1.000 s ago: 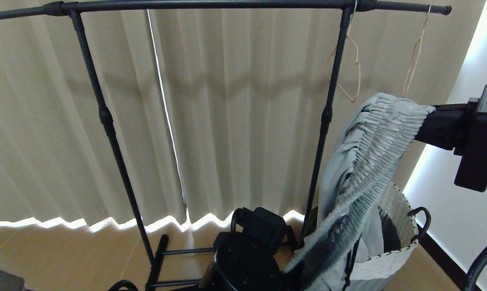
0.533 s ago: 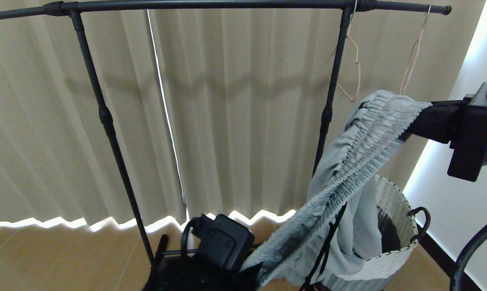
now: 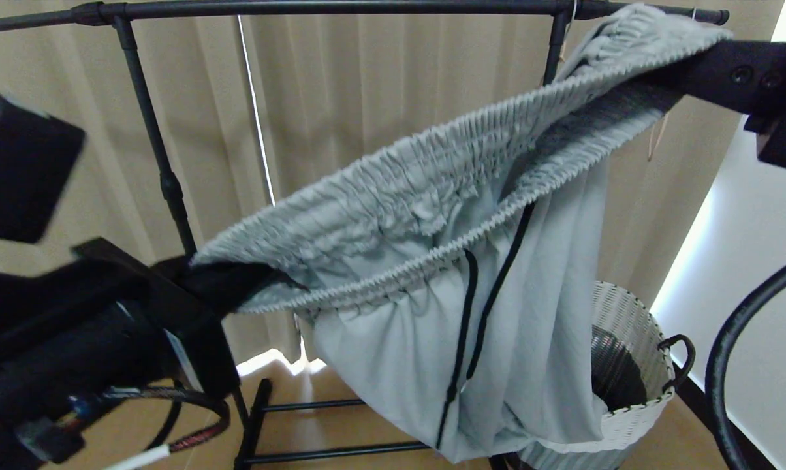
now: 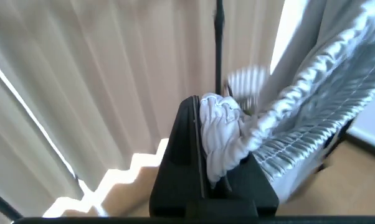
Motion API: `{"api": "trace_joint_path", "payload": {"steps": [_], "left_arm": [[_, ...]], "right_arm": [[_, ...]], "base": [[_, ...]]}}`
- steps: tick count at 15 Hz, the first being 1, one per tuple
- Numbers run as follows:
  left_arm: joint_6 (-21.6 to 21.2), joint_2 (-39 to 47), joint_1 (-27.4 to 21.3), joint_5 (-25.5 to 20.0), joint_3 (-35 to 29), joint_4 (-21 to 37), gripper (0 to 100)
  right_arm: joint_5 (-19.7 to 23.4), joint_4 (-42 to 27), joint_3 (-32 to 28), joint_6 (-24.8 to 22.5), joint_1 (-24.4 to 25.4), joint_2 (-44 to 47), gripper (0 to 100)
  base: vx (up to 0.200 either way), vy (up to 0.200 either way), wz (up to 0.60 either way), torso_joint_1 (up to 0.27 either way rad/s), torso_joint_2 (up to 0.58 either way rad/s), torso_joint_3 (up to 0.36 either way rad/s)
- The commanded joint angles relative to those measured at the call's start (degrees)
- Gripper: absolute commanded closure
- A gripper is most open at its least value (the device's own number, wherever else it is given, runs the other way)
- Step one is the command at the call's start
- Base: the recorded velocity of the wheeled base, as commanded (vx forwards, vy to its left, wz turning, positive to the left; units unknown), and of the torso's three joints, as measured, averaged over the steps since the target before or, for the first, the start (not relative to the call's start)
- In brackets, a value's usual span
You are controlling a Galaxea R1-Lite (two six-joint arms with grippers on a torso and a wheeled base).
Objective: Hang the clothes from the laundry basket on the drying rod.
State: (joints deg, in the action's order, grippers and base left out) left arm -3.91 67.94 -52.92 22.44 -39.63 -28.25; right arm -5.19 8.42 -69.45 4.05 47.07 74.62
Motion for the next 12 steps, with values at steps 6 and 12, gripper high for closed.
{"api": "trace_joint_path", "payload": {"steps": [6,12], "left_arm": [[-0.5,-4.8,9.5,-14.0,-23.3,14.0,100],[-0.5,0.6,10.9,-13.3,-15.2,18.8,100]], "right_arm": [[-0.1,1.7,-6.8,-0.2,-0.3,2.9,100],[-0.5,1.7,3.8,-0.5,-9.1,2.6,100]], "base": [[0.000,0.000,0.00,0.000,0.00,0.000],[0.000,0.000,0.00,0.000,0.00,0.000]]}}
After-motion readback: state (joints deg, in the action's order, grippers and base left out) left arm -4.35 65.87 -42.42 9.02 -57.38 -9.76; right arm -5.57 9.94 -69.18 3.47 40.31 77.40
